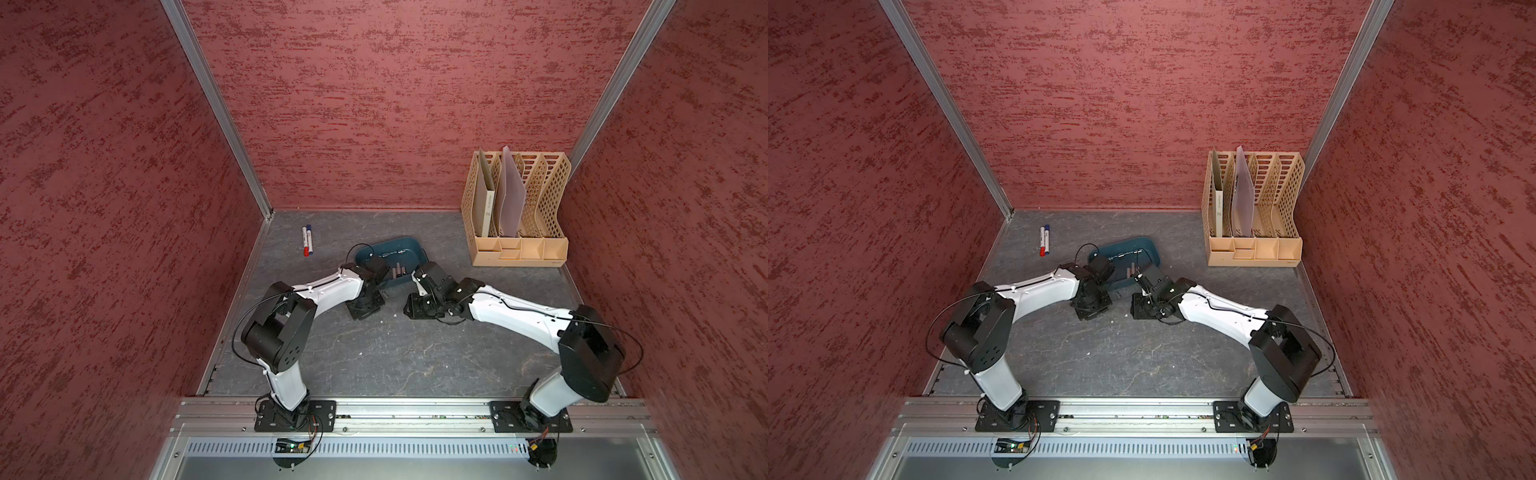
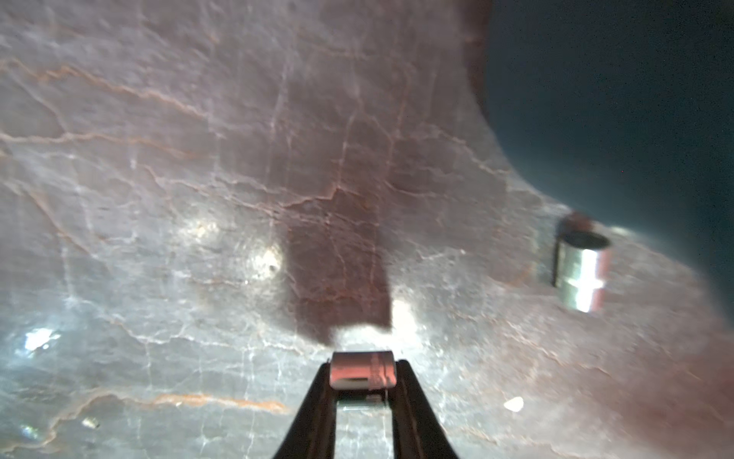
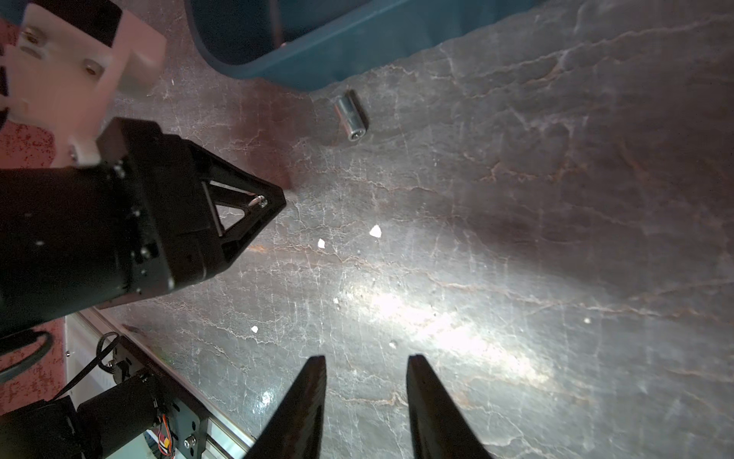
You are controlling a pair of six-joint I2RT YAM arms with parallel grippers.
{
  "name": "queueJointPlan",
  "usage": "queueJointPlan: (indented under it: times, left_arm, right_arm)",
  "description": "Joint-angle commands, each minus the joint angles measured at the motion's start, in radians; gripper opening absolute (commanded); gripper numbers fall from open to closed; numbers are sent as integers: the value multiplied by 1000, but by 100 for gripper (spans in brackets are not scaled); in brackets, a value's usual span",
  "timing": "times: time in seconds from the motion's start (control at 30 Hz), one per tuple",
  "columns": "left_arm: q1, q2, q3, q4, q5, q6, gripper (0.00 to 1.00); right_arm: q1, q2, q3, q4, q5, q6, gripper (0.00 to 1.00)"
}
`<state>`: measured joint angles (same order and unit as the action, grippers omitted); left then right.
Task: Put the socket on the desktop into the storage box
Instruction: Pick up the socket head at the center of the board, then place the socket head in the storage box.
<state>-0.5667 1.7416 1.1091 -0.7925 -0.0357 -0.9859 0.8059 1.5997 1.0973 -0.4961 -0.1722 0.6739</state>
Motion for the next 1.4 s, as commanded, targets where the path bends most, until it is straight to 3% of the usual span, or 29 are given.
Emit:
queueJointPlan:
  times: [0.0, 0.47, 1.37]
  left_arm:
    - [0, -44, 19, -12, 1, 26, 18]
    - [11, -43, 182, -47, 46, 94, 18]
    - [158, 300, 607, -36, 173, 215, 19]
  right_arm:
    - [-4, -38, -5, 27, -4, 8, 39]
    - [-19, -60, 33, 39, -19, 1, 39]
    - [-146, 35, 199, 71, -84, -43, 39]
